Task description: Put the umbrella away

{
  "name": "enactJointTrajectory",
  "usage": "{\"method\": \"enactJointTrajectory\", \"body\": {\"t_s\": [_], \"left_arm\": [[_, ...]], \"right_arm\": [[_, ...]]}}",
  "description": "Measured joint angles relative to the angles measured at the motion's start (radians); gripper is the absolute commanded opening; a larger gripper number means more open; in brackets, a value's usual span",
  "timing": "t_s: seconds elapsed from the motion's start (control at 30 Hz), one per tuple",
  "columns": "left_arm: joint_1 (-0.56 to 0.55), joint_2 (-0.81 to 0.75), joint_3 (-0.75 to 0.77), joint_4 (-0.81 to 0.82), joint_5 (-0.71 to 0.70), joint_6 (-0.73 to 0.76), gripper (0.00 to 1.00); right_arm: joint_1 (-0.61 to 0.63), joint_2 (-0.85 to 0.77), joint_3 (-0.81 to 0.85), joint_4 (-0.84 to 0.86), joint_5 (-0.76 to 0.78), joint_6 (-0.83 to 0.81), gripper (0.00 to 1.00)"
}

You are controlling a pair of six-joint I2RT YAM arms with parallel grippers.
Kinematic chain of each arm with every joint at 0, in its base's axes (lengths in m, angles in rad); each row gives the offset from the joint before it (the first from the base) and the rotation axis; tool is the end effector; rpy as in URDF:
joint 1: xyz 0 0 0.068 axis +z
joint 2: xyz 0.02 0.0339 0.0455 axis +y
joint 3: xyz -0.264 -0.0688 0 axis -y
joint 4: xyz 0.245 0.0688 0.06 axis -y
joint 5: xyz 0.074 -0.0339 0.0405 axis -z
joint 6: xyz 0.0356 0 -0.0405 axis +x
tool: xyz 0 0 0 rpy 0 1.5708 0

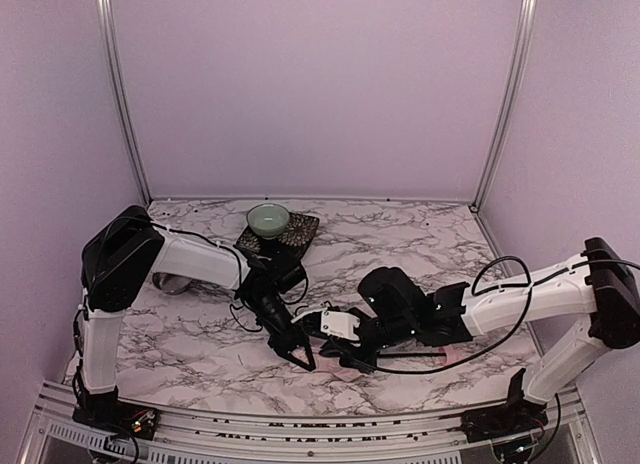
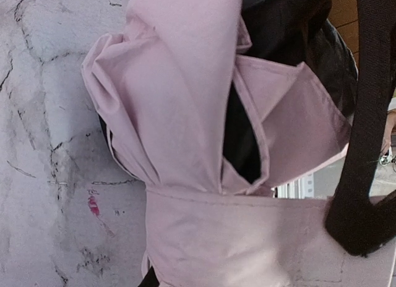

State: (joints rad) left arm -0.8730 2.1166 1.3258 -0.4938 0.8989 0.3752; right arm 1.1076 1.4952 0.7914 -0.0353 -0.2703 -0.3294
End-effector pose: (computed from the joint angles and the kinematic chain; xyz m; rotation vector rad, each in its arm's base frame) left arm 0.2351 -0.3238 0.1149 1.7737 2.1338 -1.3923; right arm 0.1281 0.2778 0.1910 -1.6730 1.6963 0.6976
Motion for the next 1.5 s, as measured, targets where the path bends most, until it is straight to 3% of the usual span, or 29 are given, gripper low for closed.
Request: {"method": "enactJointTrajectory", "body": {"t_s": [0.43,0.6,0.8,1.17,1.33,1.5], "left_arm": [[0.007,0.01,0.006,-0.018,0.0,-0.025,0.0],[0.009,0.01,0.007,-0.021,-0.005,-0.024,0.0],[0.039,0.009,0.008,-0.02,-0.014,-0.02,0.0],[0.039,-0.001,0.008,-0.023,-0.04,-0.011,0.0],[0.037,-0.007,0.007,-0.023,-0.057,-0.005,0.0],[0.0,-0.08,-0.056,0.013,-0.175,0.044,0.0]], "right_arm": [[0.057,0.077,0.011,-0.015,0.14,-0.19,0.0],[0.101,0.09,0.01,-0.024,0.21,-0.234,0.11],[0.161,0.117,-0.027,-0.106,0.229,-0.246,0.15],[0.158,-0.177,-0.03,-0.092,0.251,-0.153,0.17],[0.095,-0.27,-0.042,-0.031,0.232,-0.055,0.19],[-0.161,-0.342,-0.063,-0.001,0.085,0.133,0.38]]}}
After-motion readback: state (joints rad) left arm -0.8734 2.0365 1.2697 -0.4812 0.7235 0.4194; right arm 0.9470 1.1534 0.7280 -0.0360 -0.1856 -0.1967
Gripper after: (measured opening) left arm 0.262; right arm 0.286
